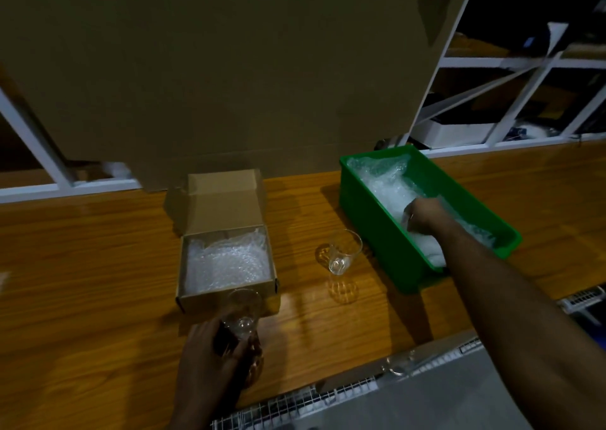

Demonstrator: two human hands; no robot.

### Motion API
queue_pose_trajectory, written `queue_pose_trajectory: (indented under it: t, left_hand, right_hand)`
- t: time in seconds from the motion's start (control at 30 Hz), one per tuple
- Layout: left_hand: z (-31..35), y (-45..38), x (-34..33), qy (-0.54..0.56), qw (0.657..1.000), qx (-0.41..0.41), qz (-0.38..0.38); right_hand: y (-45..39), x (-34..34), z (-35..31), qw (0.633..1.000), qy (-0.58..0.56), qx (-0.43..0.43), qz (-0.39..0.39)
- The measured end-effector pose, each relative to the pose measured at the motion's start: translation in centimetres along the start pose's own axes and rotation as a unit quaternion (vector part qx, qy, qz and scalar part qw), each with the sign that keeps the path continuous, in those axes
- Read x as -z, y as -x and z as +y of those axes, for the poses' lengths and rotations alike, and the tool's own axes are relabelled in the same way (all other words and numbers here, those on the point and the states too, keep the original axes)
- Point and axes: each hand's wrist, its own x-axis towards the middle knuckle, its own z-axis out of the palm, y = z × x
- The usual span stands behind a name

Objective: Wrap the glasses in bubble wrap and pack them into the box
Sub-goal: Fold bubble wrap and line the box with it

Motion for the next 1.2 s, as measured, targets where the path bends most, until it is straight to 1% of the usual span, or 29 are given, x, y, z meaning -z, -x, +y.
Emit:
queue_pose_trajectory:
  t: [0.07, 0.13, 0.2, 0.27, 0.3, 0.37, 0.43, 0.5, 0.53, 0.57, 0.63, 0.73, 0.8, 0.87, 0.93, 0.97, 1.03, 1.07, 1.1, 1.13, 1.17, 1.2]
  left_hand:
    - [-0.6, 0.0, 0.7, -0.013, 1.0, 0.007, 0.009]
    - [-1.0, 0.0, 1.4, -0.03, 0.999, 0.019, 0.023]
    - [-1.2, 0.0, 2.0, -0.027, 0.998, 0.028, 0.042]
    - [-1.1, 0.0, 2.5, -0.022, 0.998, 0.033, 0.051]
    - [-1.2, -0.1, 2.7, -0.024, 0.998, 0.033, 0.055]
    - [-1.7, -0.1, 3.3, -0.036, 0.996, 0.045, 0.063]
    - [-2.8, -0.1, 4.1, -0.04, 0.995, 0.053, 0.075]
    - [-3.7, 0.0, 5.1, -0.055, 0.993, 0.042, 0.094]
    - [-4.2, 0.1, 5.7, -0.064, 0.992, 0.041, 0.1]
    - [-4.7, 0.1, 6.3, -0.07, 0.991, 0.046, 0.106]
    - [-6.3, -0.1, 7.3, -0.086, 0.987, 0.072, 0.116]
    - [-7.7, -0.1, 8.8, -0.078, 0.985, 0.096, 0.119]
    - [-8.0, -0.1, 9.6, -0.042, 0.987, 0.101, 0.113]
    - [-7.9, 0.4, 10.1, -0.011, 0.984, 0.122, 0.129]
    - [-8.2, 1.9, 10.2, -0.029, 0.976, 0.122, 0.178]
    - [-8.2, 2.9, 10.0, -0.046, 0.971, 0.114, 0.204]
    - [-7.7, 5.1, 9.0, -0.042, 0.967, 0.082, 0.236]
    - [-7.3, 6.1, 8.4, -0.038, 0.972, 0.04, 0.229]
    - [-6.6, 6.7, 7.7, -0.037, 0.979, -0.013, 0.199]
    - [-6.0, 7.1, 7.0, -0.035, 0.986, -0.056, 0.151]
    - [-5.4, 7.1, 6.3, -0.025, 0.991, -0.083, 0.103]
    - [-4.7, 6.8, 5.7, -0.01, 0.994, -0.091, 0.066]
  right_hand:
    - [0.4, 0.5, 0.2, 0.996, -0.07, -0.029, 0.055]
    - [1.1, 0.7, 0.4, 0.983, -0.132, -0.06, 0.112]
    - [1.6, 0.8, 0.7, 0.959, -0.19, -0.09, 0.19]
    - [2.2, 0.9, 0.9, 0.925, -0.241, -0.109, 0.272]
    - [2.7, 1.0, 0.9, 0.915, -0.252, -0.112, 0.295]
    - [3.9, 1.5, 0.6, 0.902, -0.27, -0.104, 0.321]
    - [6.0, 2.9, -0.7, 0.875, -0.299, -0.076, 0.373]
    - [8.9, 4.5, -3.0, 0.853, -0.307, -0.02, 0.422]
    - [10.4, 4.9, -4.5, 0.851, -0.296, 0.012, 0.434]
    - [12.0, 5.0, -6.1, 0.854, -0.283, 0.042, 0.435]
    - [15.3, 4.3, -9.6, 0.87, -0.255, 0.099, 0.411]
    - [18.8, 1.1, -14.9, 0.898, -0.151, 0.185, 0.37]
    - [20.4, -2.1, -18.1, 0.907, -0.132, 0.211, 0.339]
    - [22.1, -5.6, -20.9, 0.911, -0.148, 0.232, 0.306]
    - [23.6, -9.0, -23.0, 0.921, -0.15, 0.248, 0.261]
    - [24.0, -10.5, -23.7, 0.927, -0.149, 0.25, 0.238]
    - [23.7, -12.5, -24.7, 0.938, -0.143, 0.247, 0.196]
    - [23.4, -13.1, -25.0, 0.944, -0.138, 0.246, 0.173]
    - [22.9, -13.4, -25.4, 0.947, -0.134, 0.25, 0.153]
    - [22.5, -13.6, -25.7, 0.947, -0.134, 0.256, 0.142]
    - [22.1, -13.6, -26.1, 0.945, -0.139, 0.262, 0.137]
    - [21.7, -13.5, -26.4, 0.944, -0.146, 0.262, 0.135]
